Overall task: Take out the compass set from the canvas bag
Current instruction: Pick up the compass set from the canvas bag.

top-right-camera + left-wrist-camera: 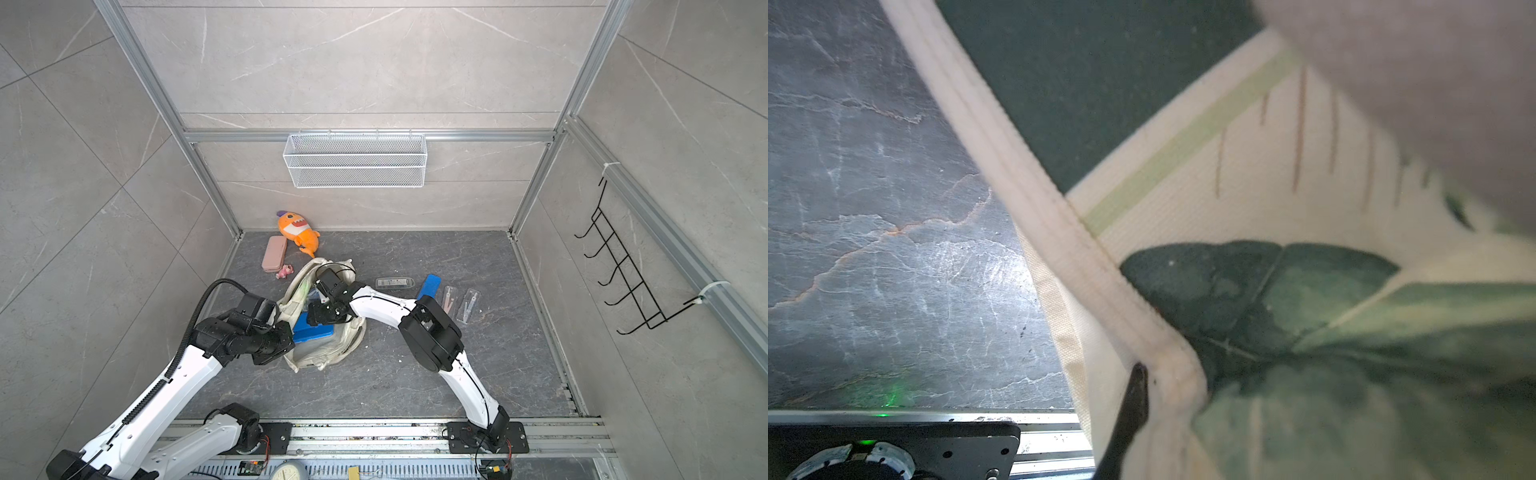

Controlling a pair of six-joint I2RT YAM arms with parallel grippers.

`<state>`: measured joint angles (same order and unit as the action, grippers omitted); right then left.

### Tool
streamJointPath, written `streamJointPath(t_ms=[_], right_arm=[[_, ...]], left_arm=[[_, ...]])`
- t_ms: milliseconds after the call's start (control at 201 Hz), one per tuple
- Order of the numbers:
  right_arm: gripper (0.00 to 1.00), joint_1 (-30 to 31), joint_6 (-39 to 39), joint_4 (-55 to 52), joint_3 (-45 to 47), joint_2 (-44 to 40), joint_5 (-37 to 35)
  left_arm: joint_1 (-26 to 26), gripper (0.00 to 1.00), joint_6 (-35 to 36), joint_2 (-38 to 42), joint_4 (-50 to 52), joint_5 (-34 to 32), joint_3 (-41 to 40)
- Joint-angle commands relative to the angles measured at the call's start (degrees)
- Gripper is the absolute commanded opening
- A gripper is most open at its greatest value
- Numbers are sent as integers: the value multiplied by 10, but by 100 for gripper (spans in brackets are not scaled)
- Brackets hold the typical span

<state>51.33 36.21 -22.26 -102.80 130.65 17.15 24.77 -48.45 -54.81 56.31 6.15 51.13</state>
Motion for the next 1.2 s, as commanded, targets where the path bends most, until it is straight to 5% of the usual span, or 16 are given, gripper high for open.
streamJointPath(t_ms=[0, 703, 1196], right_arm=[[55, -2, 0, 15, 22, -31, 8], [20, 6, 52, 51, 45, -81, 52], [12, 9, 58, -3, 234, -350, -37]], left_arm=[[3, 0, -2, -6, 42, 13, 13], [6, 0, -6, -14, 41, 9, 23], [6, 0, -16, -20, 22, 1, 33]])
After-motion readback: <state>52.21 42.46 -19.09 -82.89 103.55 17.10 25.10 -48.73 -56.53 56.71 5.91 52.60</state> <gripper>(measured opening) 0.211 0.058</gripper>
